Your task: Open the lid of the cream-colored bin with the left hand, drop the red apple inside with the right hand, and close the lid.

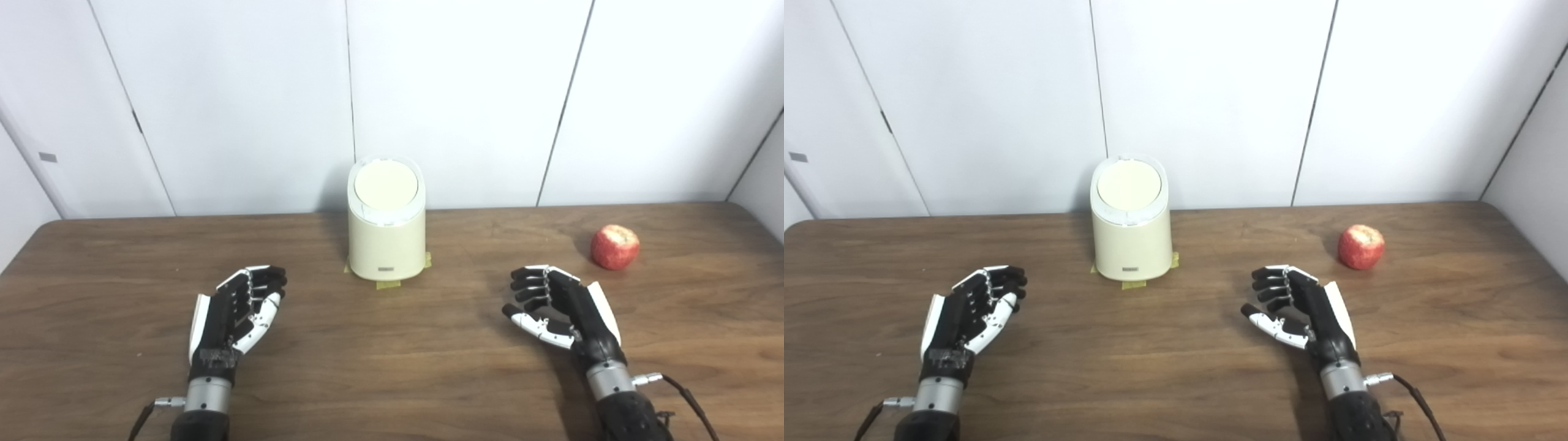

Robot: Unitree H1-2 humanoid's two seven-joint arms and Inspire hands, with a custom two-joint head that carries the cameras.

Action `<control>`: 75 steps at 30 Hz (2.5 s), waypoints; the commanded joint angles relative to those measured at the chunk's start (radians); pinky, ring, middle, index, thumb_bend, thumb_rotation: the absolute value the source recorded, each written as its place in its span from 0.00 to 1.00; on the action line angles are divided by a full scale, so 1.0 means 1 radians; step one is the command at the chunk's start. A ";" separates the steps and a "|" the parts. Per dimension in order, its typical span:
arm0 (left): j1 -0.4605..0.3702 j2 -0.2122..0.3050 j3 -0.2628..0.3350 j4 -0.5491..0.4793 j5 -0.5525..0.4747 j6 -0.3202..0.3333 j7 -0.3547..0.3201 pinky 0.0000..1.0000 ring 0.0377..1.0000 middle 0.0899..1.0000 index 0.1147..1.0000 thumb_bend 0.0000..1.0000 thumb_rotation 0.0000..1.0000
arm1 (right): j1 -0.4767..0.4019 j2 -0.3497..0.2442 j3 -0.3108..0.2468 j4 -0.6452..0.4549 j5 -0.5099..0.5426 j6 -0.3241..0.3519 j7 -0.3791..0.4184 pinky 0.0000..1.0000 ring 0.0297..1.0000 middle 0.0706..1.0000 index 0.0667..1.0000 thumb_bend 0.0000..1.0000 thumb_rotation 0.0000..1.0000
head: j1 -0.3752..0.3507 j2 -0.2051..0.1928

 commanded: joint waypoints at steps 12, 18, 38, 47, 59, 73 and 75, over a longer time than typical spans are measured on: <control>-0.029 0.009 -0.002 -0.007 0.015 -0.030 0.006 0.54 0.59 0.60 0.58 0.28 0.29 | -0.040 -0.007 -0.004 -0.031 -0.006 -0.024 -0.009 0.51 0.57 0.58 0.58 0.33 0.15 | 0.000 0.000; -0.037 0.000 0.008 -0.013 0.017 -0.028 0.022 0.55 0.61 0.63 0.60 0.32 0.36 | -0.043 -0.006 -0.003 -0.027 -0.009 -0.021 -0.011 0.51 0.57 0.58 0.59 0.33 0.14 | 0.002 -0.001; -0.471 0.041 -0.098 -0.078 0.280 0.465 -0.025 0.97 1.00 1.00 1.00 0.84 0.75 | -0.037 0.000 -0.003 -0.014 -0.001 -0.035 -0.014 0.50 0.56 0.58 0.58 0.34 0.12 | -0.009 -0.001; -0.635 0.054 -0.191 0.125 0.397 0.503 -0.009 1.00 1.00 1.00 1.00 0.82 0.73 | -0.030 -0.001 -0.003 -0.030 0.009 -0.028 -0.005 0.49 0.56 0.58 0.58 0.34 0.12 | -0.009 0.003; -0.721 0.045 -0.262 0.276 0.430 0.487 -0.009 1.00 1.00 1.00 1.00 0.81 0.72 | -0.025 0.002 -0.002 -0.039 0.008 -0.029 -0.007 0.49 0.56 0.58 0.58 0.33 0.10 | -0.016 0.006; -0.745 0.012 -0.320 0.331 0.451 0.481 0.000 1.00 1.00 1.00 1.00 0.80 0.70 | -0.017 0.010 0.007 -0.071 -0.018 0.000 -0.009 0.49 0.57 0.58 0.59 0.33 0.11 | -0.024 0.013; -0.746 0.010 -0.325 0.340 0.455 0.477 0.005 1.00 1.00 1.00 1.00 0.80 0.69 | -0.018 0.009 0.008 -0.068 -0.022 -0.006 -0.009 0.49 0.57 0.59 0.59 0.32 0.10 | -0.026 0.013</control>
